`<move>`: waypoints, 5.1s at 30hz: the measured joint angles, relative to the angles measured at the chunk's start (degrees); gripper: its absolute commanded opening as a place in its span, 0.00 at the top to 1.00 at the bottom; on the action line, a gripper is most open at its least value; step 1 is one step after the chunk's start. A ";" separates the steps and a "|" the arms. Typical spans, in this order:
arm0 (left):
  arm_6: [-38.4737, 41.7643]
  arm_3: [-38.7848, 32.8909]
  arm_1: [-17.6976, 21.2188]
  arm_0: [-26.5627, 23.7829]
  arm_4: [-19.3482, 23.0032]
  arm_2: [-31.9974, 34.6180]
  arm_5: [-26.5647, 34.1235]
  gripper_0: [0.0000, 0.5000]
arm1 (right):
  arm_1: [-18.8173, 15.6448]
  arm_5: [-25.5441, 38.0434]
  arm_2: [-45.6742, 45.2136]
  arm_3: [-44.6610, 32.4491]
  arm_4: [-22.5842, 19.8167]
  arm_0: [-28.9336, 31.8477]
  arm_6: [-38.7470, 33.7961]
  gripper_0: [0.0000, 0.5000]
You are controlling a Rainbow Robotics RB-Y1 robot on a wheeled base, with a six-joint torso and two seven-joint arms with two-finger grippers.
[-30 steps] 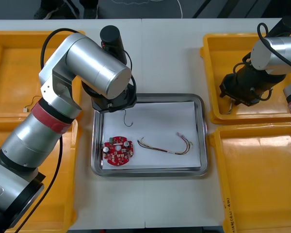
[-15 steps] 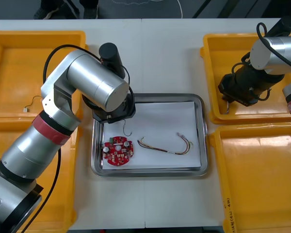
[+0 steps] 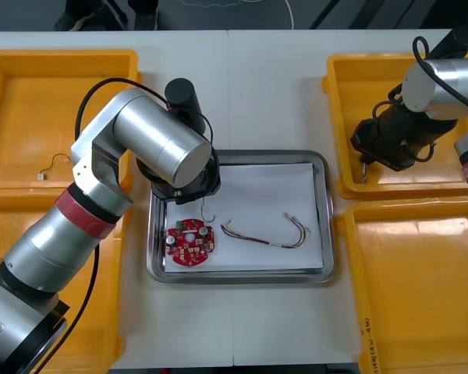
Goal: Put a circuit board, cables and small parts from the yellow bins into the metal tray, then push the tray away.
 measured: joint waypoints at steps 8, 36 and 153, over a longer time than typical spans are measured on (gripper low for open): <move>-0.01 0.00 0.00 0.00 -0.50 0.00 -0.36 0.00 | 0.00 0.99 0.00 0.00 -0.12 -0.18 0.02 1.00; -0.07 -24.77 0.65 -0.15 -0.46 13.79 15.78 0.00 | -1.58 13.16 -1.35 -4.31 -0.59 -4.22 24.14 1.00; -41.47 36.15 21.46 -7.74 14.11 27.31 -5.28 0.00 | 6.06 8.39 36.22 -25.18 2.12 -4.56 70.43 0.31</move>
